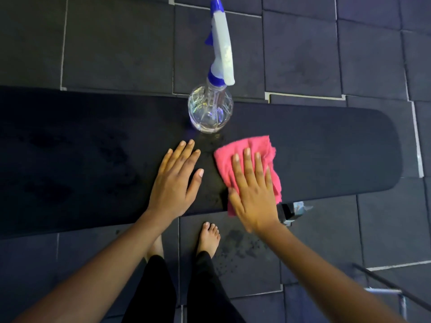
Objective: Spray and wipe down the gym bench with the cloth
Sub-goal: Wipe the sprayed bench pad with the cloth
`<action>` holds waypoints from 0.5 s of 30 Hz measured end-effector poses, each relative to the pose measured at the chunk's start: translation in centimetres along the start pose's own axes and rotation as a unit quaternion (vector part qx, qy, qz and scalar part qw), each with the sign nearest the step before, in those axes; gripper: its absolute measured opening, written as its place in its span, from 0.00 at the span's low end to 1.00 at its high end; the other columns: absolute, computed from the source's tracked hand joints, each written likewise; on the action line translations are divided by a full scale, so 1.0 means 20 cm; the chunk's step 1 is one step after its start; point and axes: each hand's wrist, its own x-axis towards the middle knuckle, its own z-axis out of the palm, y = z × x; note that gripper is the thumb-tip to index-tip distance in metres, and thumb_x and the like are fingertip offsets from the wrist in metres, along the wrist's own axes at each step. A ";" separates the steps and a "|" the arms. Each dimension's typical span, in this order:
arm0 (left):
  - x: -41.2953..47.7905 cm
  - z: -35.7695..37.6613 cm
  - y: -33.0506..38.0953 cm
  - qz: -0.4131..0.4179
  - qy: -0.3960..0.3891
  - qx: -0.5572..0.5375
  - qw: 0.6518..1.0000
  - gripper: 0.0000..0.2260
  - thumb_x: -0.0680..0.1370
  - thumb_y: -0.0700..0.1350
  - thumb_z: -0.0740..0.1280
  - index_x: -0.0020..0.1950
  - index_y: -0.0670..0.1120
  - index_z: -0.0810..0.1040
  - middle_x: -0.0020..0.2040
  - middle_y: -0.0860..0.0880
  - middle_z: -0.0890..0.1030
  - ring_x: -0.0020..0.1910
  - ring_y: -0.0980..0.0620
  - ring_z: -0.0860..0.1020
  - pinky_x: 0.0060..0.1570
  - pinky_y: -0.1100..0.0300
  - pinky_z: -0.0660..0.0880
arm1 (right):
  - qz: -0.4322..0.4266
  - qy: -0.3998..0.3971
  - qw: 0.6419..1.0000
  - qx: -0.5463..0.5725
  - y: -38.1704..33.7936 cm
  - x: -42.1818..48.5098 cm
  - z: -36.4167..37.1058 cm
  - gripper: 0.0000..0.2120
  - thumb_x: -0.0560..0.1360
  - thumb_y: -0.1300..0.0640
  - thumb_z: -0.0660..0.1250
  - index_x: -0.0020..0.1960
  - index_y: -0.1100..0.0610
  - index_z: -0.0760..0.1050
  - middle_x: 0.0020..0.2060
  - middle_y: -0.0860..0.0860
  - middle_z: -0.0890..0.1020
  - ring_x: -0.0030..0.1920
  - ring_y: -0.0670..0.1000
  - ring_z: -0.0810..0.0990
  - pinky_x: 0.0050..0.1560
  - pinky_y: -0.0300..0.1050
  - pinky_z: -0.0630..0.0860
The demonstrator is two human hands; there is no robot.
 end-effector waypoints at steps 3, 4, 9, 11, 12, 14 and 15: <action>0.04 -0.05 -0.03 -0.047 0.100 -0.156 0.982 0.18 0.75 0.40 0.67 0.65 0.36 0.75 0.68 0.40 0.74 0.69 0.43 0.72 0.69 0.47 0.68 | 0.009 0.005 1.000 -0.011 -0.01 -0.03 0.03 0.30 0.80 0.44 0.45 0.80 0.54 0.48 0.79 0.57 0.50 0.79 0.61 0.45 0.77 0.62 0.48; 0.07 -0.08 -0.04 -0.049 0.122 -0.180 0.975 0.19 0.74 0.39 0.68 0.65 0.36 0.75 0.68 0.41 0.74 0.68 0.43 0.73 0.66 0.45 0.71 | 0.018 0.011 1.000 -0.019 -0.01 0.01 0.03 0.30 0.80 0.43 0.44 0.80 0.53 0.48 0.80 0.56 0.49 0.79 0.61 0.45 0.77 0.62 0.47; 0.31 -0.20 -0.03 -0.077 0.071 -0.273 0.956 0.38 0.70 0.48 0.74 0.75 0.43 0.62 0.76 0.47 0.64 0.77 0.48 0.60 0.68 0.51 0.70 | 0.127 0.056 0.990 -0.010 -0.01 0.23 0.00 0.29 0.83 0.44 0.48 0.80 0.48 0.42 0.80 0.52 0.44 0.79 0.58 0.40 0.77 0.60 0.40; 0.41 -0.22 -0.01 -0.087 0.039 -0.275 0.957 0.43 0.69 0.50 0.76 0.77 0.46 0.58 0.78 0.49 0.60 0.78 0.49 0.54 0.71 0.50 0.66 | 0.162 0.070 0.984 0.016 -0.02 0.29 0.00 0.29 0.83 0.45 0.48 0.80 0.48 0.42 0.80 0.51 0.43 0.79 0.57 0.39 0.77 0.60 0.39; 0.45 -0.22 0.00 -0.089 0.029 -0.268 0.959 0.44 0.68 0.52 0.77 0.78 0.48 0.57 0.78 0.50 0.59 0.78 0.50 0.53 0.72 0.47 0.64 | 0.173 0.076 0.982 0.028 -0.03 0.31 0.00 0.28 0.83 0.45 0.48 0.80 0.48 0.42 0.80 0.51 0.43 0.79 0.57 0.38 0.77 0.60 0.38; 0.52 -0.22 0.01 -0.085 0.011 -0.261 0.962 0.46 0.66 0.53 0.78 0.78 0.50 0.56 0.78 0.51 0.60 0.78 0.49 0.55 0.73 0.44 0.62 | 0.176 0.083 0.980 0.040 -0.04 0.32 -0.01 0.28 0.83 0.45 0.47 0.80 0.49 0.41 0.80 0.51 0.43 0.79 0.56 0.38 0.77 0.60 0.38; 0.55 -0.21 0.02 -0.076 0.003 -0.262 0.962 0.46 0.65 0.54 0.78 0.77 0.50 0.57 0.76 0.51 0.63 0.77 0.49 0.58 0.72 0.45 0.63 | 0.171 0.083 0.981 0.043 -0.03 0.31 -0.01 0.28 0.83 0.45 0.47 0.80 0.49 0.41 0.80 0.51 0.43 0.79 0.56 0.38 0.77 0.60 0.37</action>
